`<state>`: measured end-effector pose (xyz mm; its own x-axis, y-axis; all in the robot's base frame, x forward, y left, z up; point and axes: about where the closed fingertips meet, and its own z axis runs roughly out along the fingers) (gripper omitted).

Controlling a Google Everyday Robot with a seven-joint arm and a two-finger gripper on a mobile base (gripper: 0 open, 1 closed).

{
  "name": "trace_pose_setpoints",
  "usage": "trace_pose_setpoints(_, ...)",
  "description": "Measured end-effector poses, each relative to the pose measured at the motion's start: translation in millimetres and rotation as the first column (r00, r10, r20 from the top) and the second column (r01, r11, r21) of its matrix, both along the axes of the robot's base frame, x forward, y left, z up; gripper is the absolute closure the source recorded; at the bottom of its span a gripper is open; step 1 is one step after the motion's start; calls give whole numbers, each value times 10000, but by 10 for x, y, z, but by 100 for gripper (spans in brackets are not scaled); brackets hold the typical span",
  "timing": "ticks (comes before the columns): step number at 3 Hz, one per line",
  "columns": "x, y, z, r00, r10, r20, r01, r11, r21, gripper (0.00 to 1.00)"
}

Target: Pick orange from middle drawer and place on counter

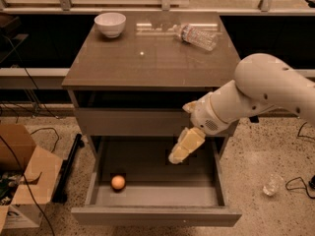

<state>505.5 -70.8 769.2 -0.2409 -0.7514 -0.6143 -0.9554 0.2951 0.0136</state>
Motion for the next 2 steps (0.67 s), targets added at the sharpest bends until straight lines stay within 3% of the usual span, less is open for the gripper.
trace_pose_setpoints(2,249,673,-926,9986,-424,-327,462,9913,1233,0)
